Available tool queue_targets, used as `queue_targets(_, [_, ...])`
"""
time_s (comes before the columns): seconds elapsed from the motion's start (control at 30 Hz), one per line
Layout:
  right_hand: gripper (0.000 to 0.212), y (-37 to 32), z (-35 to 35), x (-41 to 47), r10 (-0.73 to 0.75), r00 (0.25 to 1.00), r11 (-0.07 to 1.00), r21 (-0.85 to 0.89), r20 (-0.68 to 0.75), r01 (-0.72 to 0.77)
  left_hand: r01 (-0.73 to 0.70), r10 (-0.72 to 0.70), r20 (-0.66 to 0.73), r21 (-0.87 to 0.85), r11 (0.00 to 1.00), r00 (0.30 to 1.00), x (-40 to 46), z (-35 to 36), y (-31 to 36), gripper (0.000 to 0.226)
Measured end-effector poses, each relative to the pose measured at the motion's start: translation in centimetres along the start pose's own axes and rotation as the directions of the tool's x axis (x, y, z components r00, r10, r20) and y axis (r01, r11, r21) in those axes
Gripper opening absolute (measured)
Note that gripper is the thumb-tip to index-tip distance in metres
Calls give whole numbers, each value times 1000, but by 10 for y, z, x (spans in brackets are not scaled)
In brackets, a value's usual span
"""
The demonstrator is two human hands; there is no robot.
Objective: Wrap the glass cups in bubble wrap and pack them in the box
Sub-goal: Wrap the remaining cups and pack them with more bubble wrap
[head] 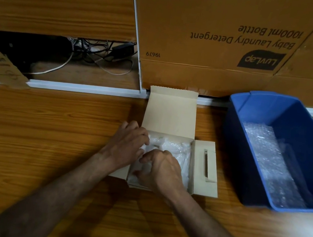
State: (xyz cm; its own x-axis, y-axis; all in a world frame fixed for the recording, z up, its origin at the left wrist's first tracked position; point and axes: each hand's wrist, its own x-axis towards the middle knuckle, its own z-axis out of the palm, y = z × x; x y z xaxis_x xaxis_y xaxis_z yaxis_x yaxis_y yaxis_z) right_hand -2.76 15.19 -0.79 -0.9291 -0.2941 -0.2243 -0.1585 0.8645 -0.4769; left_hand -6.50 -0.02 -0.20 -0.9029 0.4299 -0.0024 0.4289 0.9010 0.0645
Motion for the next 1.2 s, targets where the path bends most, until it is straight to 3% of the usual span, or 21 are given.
queue_targets(0.07, [39, -2, 2, 1, -42, 999, 996, -81, -15, 41, 11, -11, 32, 3, 1000, 999, 1, -2, 0, 31])
queue_targets(0.13, [35, -3, 1, 1, -62, 998, 994, -88, -7, 61, 51, -42, 171, -48, 998, 984, 1, -12, -2, 44])
queue_targets(0.23, [31, -1, -6, -1, -102, 994, 990, -95, 46, 106, 14, -20, 454, 18, 1000, 891, 0, -30, -1, 76])
queue_targets(0.3, [33, 5, -10, -4, -130, 984, 985, -99, 123, 143, -39, -14, 510, 94, 995, 860, -1, -34, 4, 90])
queue_targets(0.67, [50, 29, -1, -2, -210, 972, 975, -55, 104, 216, -29, -69, 397, 235, 971, 915, 1, -12, 23, 77])
queue_targets(0.83, [53, 28, -7, -6, -225, 967, 970, -62, 124, 234, 4, -69, 333, 190, 982, 940, 0, -10, 24, 70])
queue_targets(1.2, [57, 28, -18, -18, -154, 984, 987, -40, 87, 158, 39, -100, 359, 172, 984, 928, -16, -9, 16, 91])
